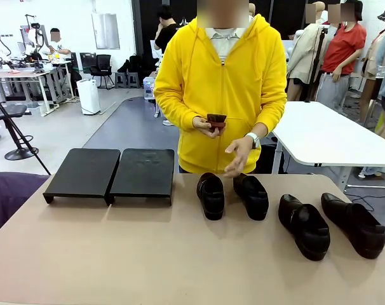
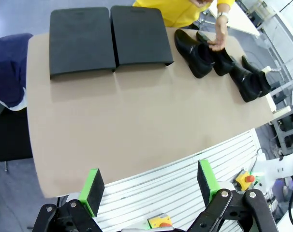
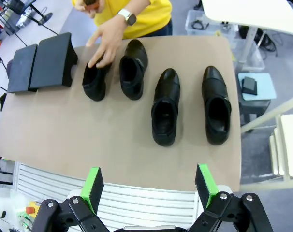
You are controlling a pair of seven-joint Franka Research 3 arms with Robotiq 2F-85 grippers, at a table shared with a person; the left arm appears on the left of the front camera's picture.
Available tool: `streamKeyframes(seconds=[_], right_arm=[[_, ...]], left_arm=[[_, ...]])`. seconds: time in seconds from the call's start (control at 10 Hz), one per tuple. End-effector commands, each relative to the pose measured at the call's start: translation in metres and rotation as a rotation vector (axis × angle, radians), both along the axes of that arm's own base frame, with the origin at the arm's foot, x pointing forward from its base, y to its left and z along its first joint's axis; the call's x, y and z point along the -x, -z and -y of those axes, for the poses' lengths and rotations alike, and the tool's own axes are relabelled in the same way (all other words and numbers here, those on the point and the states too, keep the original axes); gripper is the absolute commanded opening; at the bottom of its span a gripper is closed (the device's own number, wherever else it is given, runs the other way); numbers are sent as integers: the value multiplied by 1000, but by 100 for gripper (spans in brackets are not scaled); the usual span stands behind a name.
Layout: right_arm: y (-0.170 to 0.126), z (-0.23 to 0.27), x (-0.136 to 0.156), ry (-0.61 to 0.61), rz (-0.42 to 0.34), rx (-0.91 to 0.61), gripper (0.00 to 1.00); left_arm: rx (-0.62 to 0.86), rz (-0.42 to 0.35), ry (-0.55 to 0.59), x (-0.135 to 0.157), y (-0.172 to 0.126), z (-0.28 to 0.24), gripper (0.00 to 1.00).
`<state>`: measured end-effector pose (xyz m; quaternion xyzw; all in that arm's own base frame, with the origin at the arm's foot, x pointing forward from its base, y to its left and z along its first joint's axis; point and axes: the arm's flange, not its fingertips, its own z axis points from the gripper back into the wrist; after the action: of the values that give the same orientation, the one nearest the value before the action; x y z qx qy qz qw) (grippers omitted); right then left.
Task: Organize the shoes by placing them on the stand.
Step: Pick up one Shoe and place it in the middle of the table.
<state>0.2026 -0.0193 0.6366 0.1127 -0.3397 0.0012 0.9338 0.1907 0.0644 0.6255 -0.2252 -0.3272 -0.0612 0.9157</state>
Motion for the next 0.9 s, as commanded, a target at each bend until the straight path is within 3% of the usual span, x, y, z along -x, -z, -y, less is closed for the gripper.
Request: streamKeyframes(seconds=[0.0,0.8], right_arm=[[0,0,-1,-27,1,-7,100],[0,0,-1,-27,1,-7,100]], left_arm=[[10,5,14,2,-1,-3,100],[10,5,14,2,-1,-3,100]])
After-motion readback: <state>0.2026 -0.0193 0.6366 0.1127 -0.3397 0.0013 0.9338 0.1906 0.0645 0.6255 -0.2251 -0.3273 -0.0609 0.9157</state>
